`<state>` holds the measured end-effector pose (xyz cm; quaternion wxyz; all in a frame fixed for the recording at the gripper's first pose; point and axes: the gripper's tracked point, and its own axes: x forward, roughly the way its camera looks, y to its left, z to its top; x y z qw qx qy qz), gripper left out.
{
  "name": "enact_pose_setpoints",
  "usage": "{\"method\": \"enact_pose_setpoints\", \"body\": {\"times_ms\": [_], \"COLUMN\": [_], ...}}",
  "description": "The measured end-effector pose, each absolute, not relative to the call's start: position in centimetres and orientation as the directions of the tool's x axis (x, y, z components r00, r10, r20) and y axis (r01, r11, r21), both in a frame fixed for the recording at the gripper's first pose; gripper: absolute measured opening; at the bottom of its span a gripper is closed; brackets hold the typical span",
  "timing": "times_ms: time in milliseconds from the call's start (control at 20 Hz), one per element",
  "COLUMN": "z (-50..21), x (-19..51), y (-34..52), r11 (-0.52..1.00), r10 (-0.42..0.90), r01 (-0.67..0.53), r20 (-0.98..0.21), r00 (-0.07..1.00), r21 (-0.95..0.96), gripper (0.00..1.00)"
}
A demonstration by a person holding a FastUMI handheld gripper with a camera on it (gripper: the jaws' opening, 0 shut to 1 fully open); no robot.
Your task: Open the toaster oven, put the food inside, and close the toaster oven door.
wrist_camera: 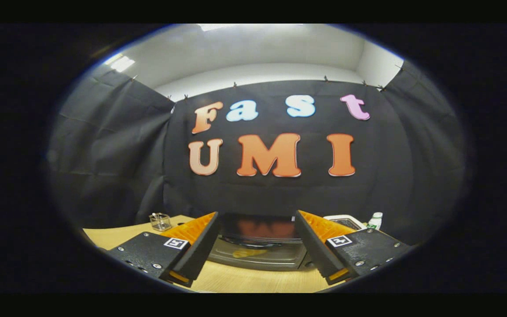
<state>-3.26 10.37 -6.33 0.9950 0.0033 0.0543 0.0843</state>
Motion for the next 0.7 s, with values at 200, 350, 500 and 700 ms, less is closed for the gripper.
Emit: {"method": "enact_pose_setpoints", "body": {"times_ms": [200,350,500,700], "z": [-2.7,-2.1,-1.4,-1.5], "x": [-4.9,-6.2,-6.9,-7.3], "y": [10.3,10.4,10.3,9.7], "r11": [0.986,0.983,0.978,0.984], "r10": [0.166,0.175,0.191,0.161], "r01": [-0.166,-0.175,-0.192,-0.162], "r20": [-0.017,-0.006,0.029,0.024], "r00": [0.986,0.984,0.981,0.987], "r21": [0.005,0.051,0.078,0.078], "gripper": [0.99,0.99,0.99,0.99]}}
